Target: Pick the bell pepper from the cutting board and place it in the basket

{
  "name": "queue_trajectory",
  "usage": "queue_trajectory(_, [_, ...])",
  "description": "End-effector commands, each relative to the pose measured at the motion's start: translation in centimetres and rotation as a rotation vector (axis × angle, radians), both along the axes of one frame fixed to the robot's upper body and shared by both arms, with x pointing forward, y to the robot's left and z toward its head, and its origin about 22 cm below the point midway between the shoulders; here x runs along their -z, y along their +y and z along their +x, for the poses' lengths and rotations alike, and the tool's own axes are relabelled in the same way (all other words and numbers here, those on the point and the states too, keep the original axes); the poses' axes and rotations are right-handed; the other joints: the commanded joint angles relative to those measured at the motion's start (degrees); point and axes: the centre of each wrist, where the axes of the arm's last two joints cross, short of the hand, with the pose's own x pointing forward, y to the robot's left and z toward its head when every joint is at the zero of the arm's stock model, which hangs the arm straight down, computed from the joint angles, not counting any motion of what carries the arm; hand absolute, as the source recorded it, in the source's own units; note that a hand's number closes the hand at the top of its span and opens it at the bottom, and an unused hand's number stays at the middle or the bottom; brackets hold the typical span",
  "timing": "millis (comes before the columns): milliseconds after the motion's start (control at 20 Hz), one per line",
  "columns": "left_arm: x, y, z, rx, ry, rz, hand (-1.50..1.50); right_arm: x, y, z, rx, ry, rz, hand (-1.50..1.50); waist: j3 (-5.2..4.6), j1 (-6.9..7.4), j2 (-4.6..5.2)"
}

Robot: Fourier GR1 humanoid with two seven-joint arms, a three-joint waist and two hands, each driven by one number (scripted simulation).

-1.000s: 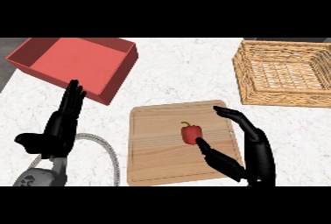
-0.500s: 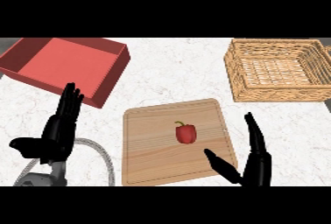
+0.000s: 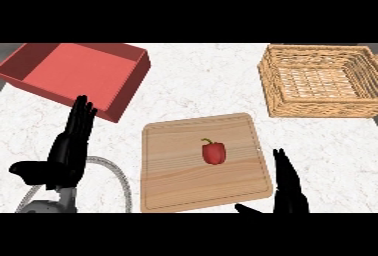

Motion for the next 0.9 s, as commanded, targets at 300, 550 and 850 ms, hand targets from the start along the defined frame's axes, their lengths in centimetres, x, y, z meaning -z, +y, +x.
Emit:
queue_trajectory(300, [-0.6, -0.4, 0.3, 0.02, 0.002, -0.004, 0.0, -9.4, 6.2, 0.4, 0.092, 0.198, -0.147, -1.5, 0.56, 1.47, 0.13])
queue_trajectory(550, [-0.6, -1.7, -0.1, 0.032, 0.006, -0.014, 0.0, -13.1, 7.9, 0.4, 0.159, 0.297, -0.238, -1.5, 0.86, 1.98, 0.34])
queue_trajectory(850, [-1.8, -1.8, -0.5, 0.052, 0.01, -0.013, 0.0, -12.9, 10.0, 1.0, 0.156, 0.298, -0.205, -1.5, 1.07, 2.16, 0.3])
